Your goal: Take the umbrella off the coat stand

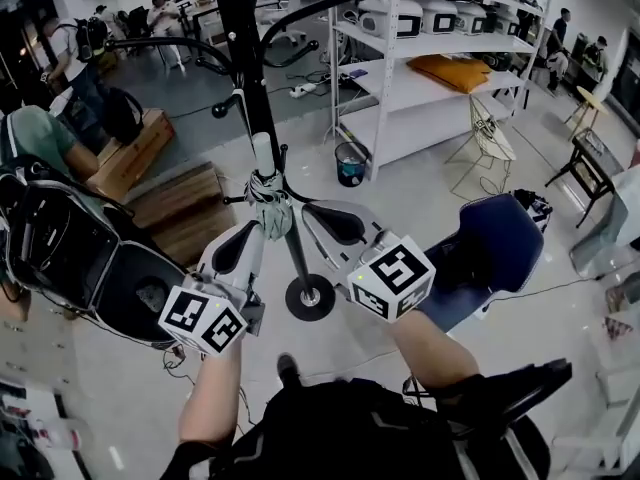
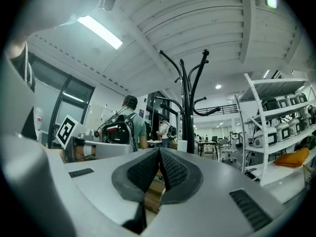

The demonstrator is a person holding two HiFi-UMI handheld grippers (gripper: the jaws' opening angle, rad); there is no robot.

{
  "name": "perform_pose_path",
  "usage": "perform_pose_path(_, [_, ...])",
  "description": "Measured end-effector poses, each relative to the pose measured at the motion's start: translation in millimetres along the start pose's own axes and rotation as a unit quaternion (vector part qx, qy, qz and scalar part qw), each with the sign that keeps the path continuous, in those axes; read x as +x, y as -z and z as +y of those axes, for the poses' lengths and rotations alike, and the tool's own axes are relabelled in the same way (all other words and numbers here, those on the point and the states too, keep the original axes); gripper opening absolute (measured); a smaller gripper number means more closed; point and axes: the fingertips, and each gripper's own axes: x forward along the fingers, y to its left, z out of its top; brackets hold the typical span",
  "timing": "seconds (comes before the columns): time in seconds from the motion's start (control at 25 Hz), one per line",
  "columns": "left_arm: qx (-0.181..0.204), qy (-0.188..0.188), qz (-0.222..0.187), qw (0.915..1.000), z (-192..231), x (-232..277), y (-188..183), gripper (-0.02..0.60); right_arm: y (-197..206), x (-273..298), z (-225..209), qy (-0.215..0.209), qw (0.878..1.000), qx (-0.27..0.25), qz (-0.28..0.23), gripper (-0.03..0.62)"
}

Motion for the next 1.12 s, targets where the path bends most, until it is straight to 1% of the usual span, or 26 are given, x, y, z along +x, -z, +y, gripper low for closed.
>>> perform_pose_path(0.24, [0.011, -0.029, 0.015, 0.9994, -21.6, -22.7, 11.5, 0.012, 11.4, -24.6, 9.9, -0.019, 1.000, 0.018, 0.005, 0.008])
perform_pose_path(0.44, [0.014, -0.035, 0.029, 0.9988, -27.3, -32.3, 17.2, 0.011, 12.5, -30.5, 14.3, -0.017, 1.000, 0.018, 0.006, 0.009])
perform_pose_path(0.6, [0.009, -0.031, 0.029, 0.9991, -24.3, -44.6, 15.1, 0.011, 13.0, -29.8, 27.1, -0.020, 0.999, 0.027, 0.003, 0.008])
perform_pose_path(0.76, [0.015, -0.020, 0.032, 0.9992, -21.4, -56.7, 12.1, 0.011, 14.2, -24.0, 37.3, -0.009, 1.000, 0.024, 0.010, 0.008])
perform_pose_path(0.88, [0.020, -0.006, 0.034, 0.9992, -16.2, -64.2, 3.9, 0.011, 7.8, -18.4, 47.7, 0.001, 1.000, 0.019, 0.006, 0.008])
perform_pose_path(0.96, [0.024, -0.009, 0.038, 0.9990, -9.5, -73.6, 2.5, 0.011, 8.3, -10.6, 56.4, 0.007, 1.000, 0.019, 0.012, 0.008])
perform_pose_path(1.04, [0.017, -0.014, 0.043, 0.9988, -1.6, -83.2, 4.6, 0.011, 11.2, -1.4, 62.4, 0.014, 1.000, 0.022, 0.018, 0.008])
perform_pose_path(1.12, [0.004, -0.013, 0.046, 0.9989, 4.2, -89.7, 6.8, 0.011, 14.6, 3.4, 65.4, 0.030, 0.999, 0.025, 0.024, 0.008])
